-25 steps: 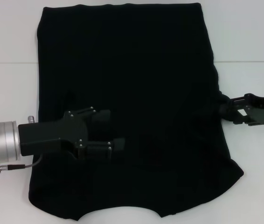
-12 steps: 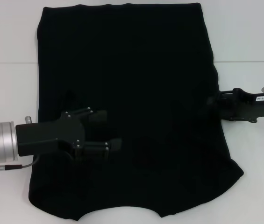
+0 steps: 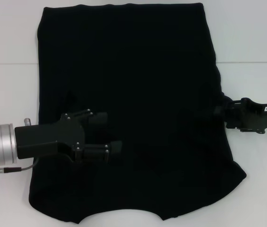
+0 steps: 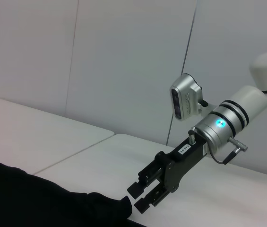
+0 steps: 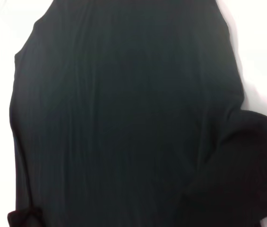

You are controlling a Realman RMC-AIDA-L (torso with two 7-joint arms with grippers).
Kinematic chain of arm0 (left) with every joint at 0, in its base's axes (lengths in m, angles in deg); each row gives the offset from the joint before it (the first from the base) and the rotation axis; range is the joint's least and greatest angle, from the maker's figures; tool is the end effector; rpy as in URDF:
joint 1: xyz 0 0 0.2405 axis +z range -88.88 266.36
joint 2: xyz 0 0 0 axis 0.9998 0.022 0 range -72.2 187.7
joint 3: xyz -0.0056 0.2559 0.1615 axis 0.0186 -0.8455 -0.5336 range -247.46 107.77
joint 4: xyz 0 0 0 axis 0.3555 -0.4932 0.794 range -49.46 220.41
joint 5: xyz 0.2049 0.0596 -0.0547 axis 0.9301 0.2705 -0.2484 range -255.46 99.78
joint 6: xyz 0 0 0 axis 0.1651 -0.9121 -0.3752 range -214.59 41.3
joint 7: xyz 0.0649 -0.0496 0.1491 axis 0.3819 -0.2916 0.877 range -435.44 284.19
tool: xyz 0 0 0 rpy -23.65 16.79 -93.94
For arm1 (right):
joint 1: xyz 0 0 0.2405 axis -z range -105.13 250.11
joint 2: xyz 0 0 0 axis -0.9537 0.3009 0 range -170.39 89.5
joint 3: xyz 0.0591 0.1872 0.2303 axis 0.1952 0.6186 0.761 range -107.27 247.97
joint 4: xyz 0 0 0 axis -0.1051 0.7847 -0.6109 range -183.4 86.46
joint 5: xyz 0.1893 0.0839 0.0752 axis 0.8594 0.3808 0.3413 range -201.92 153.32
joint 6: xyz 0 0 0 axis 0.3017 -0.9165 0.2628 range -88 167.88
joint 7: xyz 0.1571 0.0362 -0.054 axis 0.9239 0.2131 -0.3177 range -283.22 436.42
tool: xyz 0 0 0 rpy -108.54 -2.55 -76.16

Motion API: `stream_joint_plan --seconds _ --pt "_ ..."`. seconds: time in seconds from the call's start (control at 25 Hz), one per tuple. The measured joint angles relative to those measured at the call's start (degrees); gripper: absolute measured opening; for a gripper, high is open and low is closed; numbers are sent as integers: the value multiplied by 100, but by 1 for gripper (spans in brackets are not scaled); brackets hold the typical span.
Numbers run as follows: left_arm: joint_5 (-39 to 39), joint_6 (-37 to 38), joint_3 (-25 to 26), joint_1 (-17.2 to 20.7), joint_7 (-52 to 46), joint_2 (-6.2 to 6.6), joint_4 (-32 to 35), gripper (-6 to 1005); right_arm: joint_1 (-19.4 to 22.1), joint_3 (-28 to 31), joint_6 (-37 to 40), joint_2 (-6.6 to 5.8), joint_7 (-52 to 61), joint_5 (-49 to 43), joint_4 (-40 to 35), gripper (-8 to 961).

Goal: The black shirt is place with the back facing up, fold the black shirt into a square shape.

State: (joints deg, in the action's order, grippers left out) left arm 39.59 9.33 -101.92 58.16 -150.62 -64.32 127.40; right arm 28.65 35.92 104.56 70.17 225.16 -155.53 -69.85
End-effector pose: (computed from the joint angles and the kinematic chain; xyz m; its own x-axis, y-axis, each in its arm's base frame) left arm -0.2767 0.3589 -0.0398 0.7918 0.2396 0.5619 0.3827 -0.9115 -0.1506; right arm 0.3286 0.4576 -0.0265 -0.1210 -0.8773 -0.4644 -0.9927 0.1083 0.0540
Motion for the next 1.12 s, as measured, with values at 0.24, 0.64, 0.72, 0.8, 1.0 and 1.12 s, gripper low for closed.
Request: stream_joint_plan --seconds 0.24,0.64,0.72,0.8,1.0,1.12 --pt "0 0 0 -25 7 2 0 937 -6 61 -151 79 -41 20 3 595" --pt "0 0 0 -55 11 15 52 937 -41 67 -613 269 -139 194 3 564" --pt "0 0 -4 -55 12 16 57 937 -19 68 -666 284 -179 245 3 557" --pt "0 0 -8 -53 15 16 60 937 3 68 -702 301 -273 305 6 551" --pt "0 0 -9 -43 44 17 62 937 10 76 -773 372 -482 328 13 396" --pt "0 0 -8 -36 69 17 62 937 1 76 -845 410 -574 328 13 263"
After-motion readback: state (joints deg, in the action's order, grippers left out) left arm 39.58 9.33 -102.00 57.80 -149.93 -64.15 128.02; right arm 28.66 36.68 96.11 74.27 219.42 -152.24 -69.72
